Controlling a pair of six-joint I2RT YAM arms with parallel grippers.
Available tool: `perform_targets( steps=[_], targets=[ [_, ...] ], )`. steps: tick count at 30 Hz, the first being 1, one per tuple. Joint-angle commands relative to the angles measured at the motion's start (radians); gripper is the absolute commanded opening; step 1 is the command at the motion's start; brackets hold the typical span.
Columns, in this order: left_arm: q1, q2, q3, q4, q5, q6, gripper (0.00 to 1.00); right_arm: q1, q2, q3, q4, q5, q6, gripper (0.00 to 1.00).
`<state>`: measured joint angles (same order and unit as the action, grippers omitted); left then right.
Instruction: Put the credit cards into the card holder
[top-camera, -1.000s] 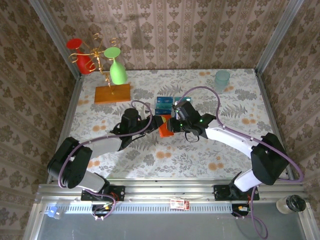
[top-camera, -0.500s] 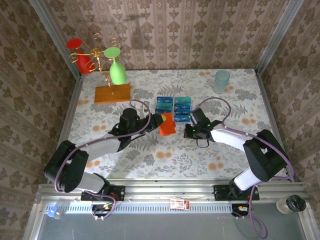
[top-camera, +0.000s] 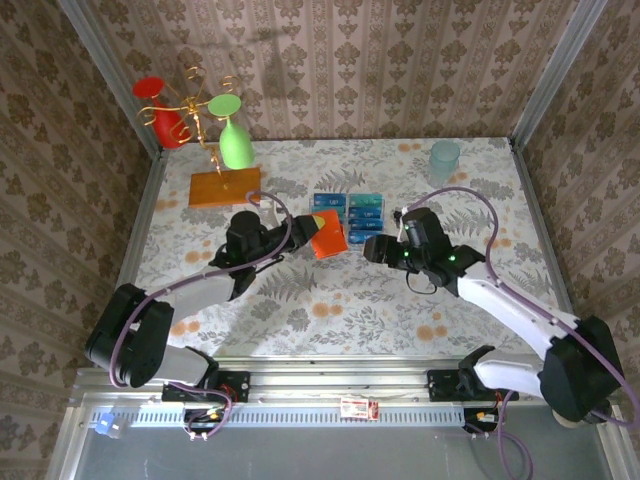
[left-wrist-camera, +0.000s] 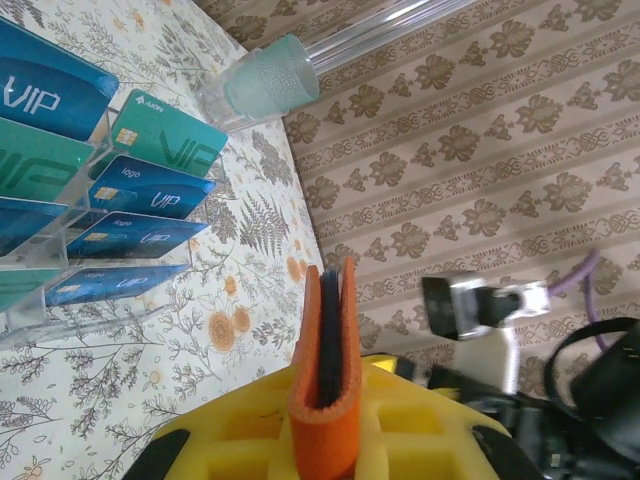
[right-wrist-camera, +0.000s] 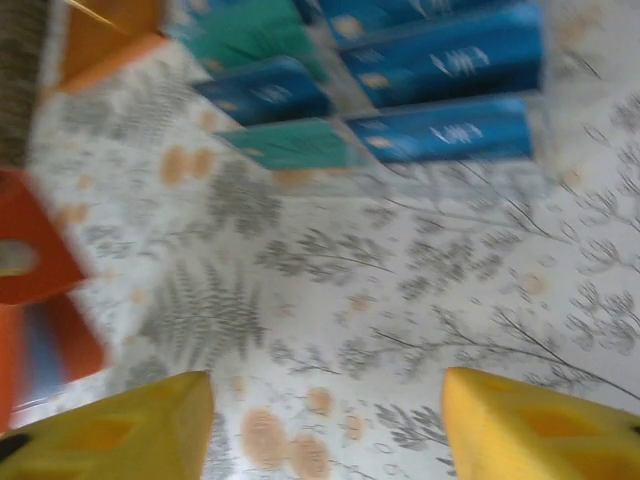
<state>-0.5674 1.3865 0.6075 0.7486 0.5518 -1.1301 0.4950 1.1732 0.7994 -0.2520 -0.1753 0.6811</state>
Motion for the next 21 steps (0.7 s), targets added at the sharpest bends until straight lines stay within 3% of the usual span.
perform_targets(
  steps=[1, 5, 10, 12, 17, 21],
  targets=[
    [0.004, -0.014, 0.021, 0.037, 0.04, -0.007, 0.0, 0.002, -0.02, 0.064, 0.047, -0.094, 0.046, 0.73],
    [0.004, -0.002, 0.028, 0.058, 0.046, -0.021, 0.0, 0.031, 0.046, 0.137, 0.102, -0.128, 0.065, 0.82],
    [0.008, 0.012, 0.024, 0.117, 0.045, -0.064, 0.0, 0.044, 0.152, 0.186, 0.167, -0.132, 0.087, 0.82],
    [0.009, 0.018, 0.02, 0.147, 0.039, -0.087, 0.0, 0.039, 0.173, 0.182, 0.2, -0.137, 0.095, 0.78],
    [0.017, 0.059, -0.004, 0.295, 0.017, -0.182, 0.0, 0.004, 0.183, 0.127, 0.281, -0.148, 0.129, 0.58],
    [0.021, 0.098, -0.014, 0.402, -0.001, -0.249, 0.0, -0.009, 0.167, 0.086, 0.315, -0.151, 0.148, 0.5]
  ],
)
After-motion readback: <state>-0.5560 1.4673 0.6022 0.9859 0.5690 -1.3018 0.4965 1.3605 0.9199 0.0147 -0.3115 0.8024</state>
